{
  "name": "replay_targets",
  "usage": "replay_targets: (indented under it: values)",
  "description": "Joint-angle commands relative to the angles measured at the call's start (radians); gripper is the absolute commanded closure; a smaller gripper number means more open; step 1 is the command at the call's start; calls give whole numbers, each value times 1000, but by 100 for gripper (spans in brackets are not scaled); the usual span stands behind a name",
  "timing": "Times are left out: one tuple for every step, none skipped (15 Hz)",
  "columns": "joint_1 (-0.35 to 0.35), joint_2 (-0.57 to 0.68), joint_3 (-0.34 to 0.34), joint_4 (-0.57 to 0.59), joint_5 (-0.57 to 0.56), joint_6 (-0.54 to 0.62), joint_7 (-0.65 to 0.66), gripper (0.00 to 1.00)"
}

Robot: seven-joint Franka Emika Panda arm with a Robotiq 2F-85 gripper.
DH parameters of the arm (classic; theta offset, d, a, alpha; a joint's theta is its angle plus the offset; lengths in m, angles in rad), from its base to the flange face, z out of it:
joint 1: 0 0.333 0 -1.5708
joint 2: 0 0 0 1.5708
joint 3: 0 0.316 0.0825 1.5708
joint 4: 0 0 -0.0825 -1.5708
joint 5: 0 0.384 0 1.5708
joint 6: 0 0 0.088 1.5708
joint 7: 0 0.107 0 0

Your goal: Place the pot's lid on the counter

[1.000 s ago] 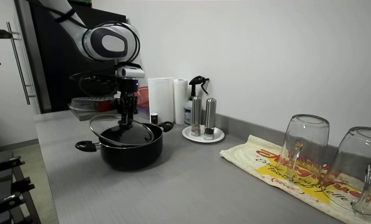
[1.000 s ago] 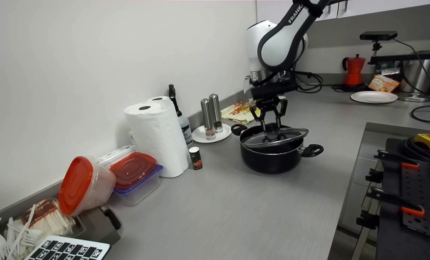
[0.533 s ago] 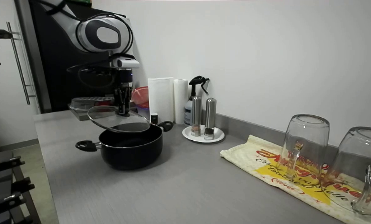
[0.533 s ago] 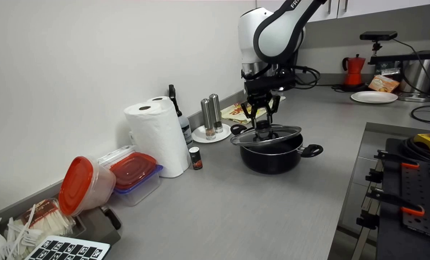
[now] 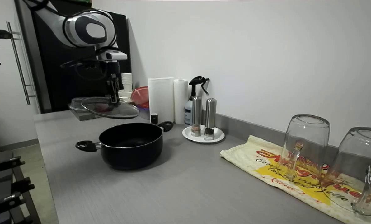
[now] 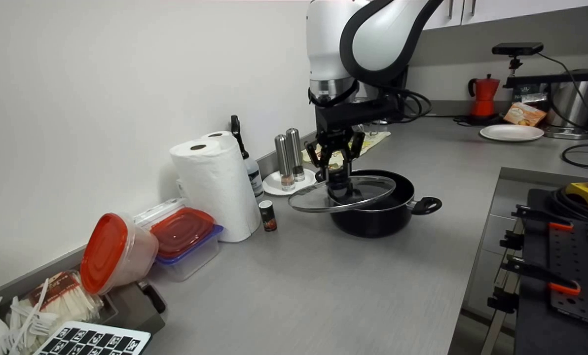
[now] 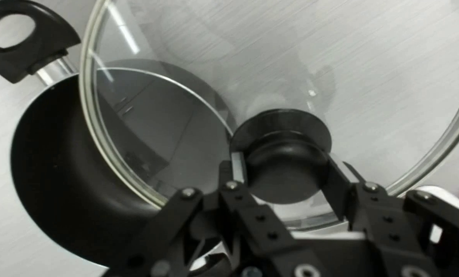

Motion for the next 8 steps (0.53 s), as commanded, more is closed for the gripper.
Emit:
replay_targets:
  values:
    - [73,-12,21,26,-91,83,39,75]
    - [93,-4,26,35,-125,111,51,75]
    - [114,8,30,48,-157,131,65,75]
    - [133,18,34,60,-184,145,73,75]
    - [149,31,39,72,-201,152,77,75]
    - [164,44,43,82,-216,157,81,75]
    - [179,61,44,92,-231,163,86,75]
    - [193,75,44,100,-243,165,87,75]
